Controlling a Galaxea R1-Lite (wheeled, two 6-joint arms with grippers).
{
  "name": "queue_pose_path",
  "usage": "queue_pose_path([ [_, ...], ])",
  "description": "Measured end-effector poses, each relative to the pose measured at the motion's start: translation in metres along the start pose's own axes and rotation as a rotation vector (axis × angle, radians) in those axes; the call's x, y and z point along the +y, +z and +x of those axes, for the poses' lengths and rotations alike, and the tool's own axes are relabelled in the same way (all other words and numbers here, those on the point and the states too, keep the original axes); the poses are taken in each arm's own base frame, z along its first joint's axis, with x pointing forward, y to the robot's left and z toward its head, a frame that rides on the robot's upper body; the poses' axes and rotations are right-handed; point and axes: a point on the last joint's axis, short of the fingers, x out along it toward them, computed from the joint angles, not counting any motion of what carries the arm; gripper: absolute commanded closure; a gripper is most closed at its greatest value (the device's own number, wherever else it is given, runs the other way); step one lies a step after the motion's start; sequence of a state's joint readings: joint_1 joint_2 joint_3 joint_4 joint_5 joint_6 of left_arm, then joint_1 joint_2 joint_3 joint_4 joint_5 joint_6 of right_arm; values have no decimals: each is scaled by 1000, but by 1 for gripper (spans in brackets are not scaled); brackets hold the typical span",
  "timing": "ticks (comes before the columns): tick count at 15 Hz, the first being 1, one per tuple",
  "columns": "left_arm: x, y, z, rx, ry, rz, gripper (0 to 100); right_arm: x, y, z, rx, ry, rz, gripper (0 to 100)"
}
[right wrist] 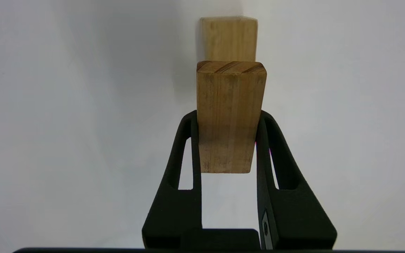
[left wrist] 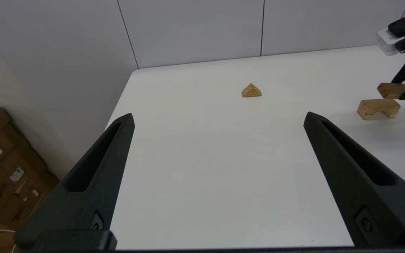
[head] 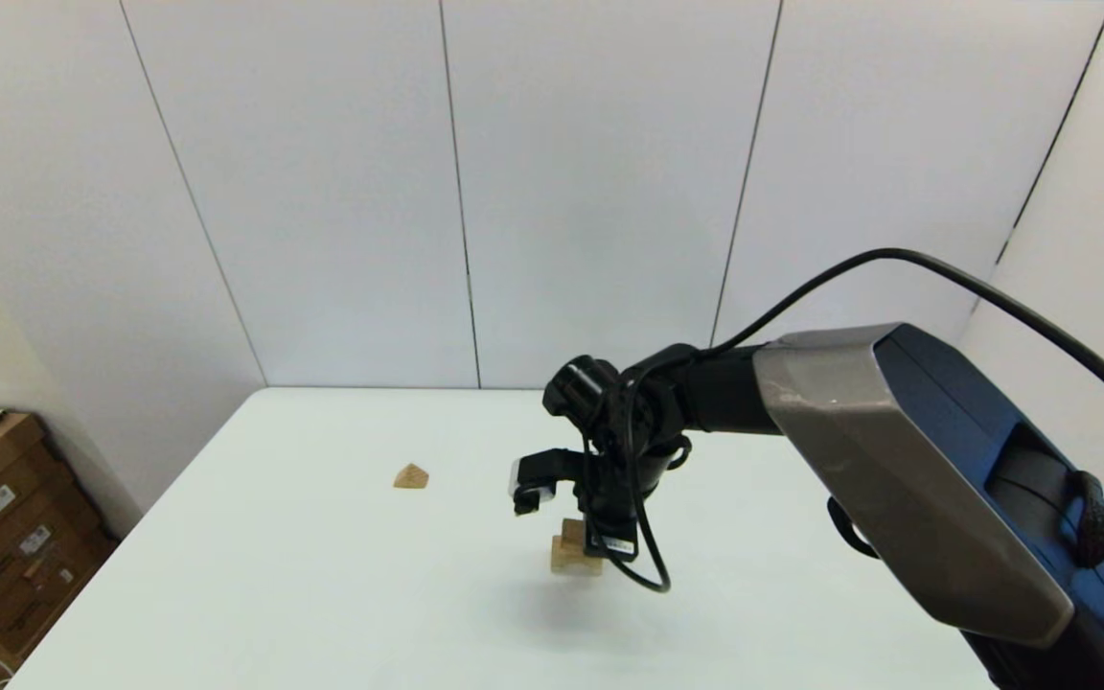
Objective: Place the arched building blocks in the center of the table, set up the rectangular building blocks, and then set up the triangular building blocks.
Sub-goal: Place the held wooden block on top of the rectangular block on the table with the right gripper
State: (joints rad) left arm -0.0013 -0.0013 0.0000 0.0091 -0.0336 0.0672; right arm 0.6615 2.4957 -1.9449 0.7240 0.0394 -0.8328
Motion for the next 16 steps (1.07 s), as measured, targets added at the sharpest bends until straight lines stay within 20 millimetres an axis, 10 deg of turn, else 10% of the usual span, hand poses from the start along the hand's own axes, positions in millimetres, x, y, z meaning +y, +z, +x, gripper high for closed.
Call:
queue_pose_path([
  [16, 0, 0, 0, 0, 1, 0, 0, 1, 7, 15, -20, -28, -31, 100],
])
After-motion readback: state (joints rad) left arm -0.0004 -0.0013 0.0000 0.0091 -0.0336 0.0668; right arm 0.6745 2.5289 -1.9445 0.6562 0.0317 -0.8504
